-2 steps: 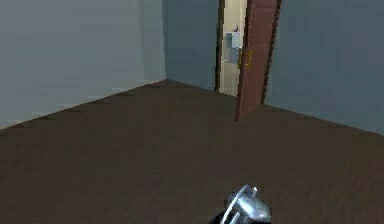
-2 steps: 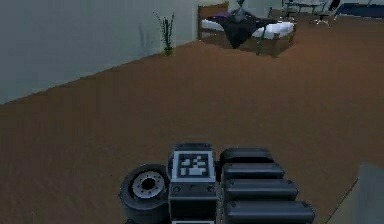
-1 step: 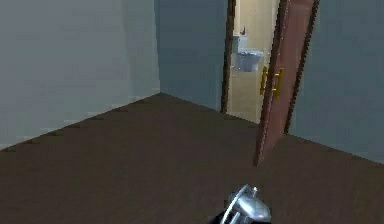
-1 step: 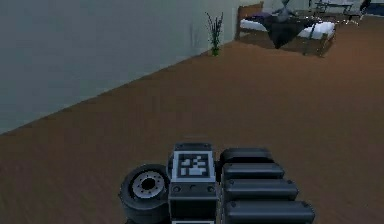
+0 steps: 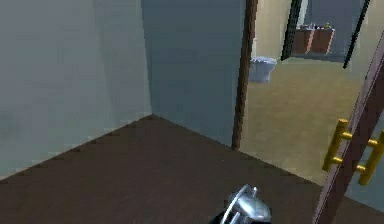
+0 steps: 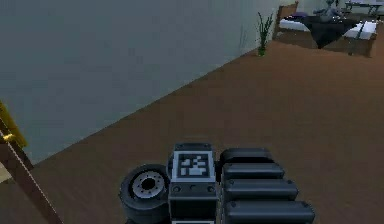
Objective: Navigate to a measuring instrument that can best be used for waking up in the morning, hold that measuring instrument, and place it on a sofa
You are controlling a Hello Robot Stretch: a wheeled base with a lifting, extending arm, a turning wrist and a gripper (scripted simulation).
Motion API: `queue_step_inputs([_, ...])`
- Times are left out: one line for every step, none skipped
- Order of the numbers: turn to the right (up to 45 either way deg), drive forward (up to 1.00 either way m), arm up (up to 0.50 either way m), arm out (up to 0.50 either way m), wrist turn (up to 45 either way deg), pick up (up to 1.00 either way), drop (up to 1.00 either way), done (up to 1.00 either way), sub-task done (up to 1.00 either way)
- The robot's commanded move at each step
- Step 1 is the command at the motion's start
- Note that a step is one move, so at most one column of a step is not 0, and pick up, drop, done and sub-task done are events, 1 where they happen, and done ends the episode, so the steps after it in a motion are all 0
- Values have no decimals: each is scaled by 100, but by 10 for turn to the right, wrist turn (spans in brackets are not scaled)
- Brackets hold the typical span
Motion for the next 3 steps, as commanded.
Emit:
queue_step_inputs([30,0,0,0,0,0,0,0,0])
queue_step_inputs([0,45,0,0,0,0,0,0,0])
queue_step_inputs([150,0,0,0,0,0,0,0,0])
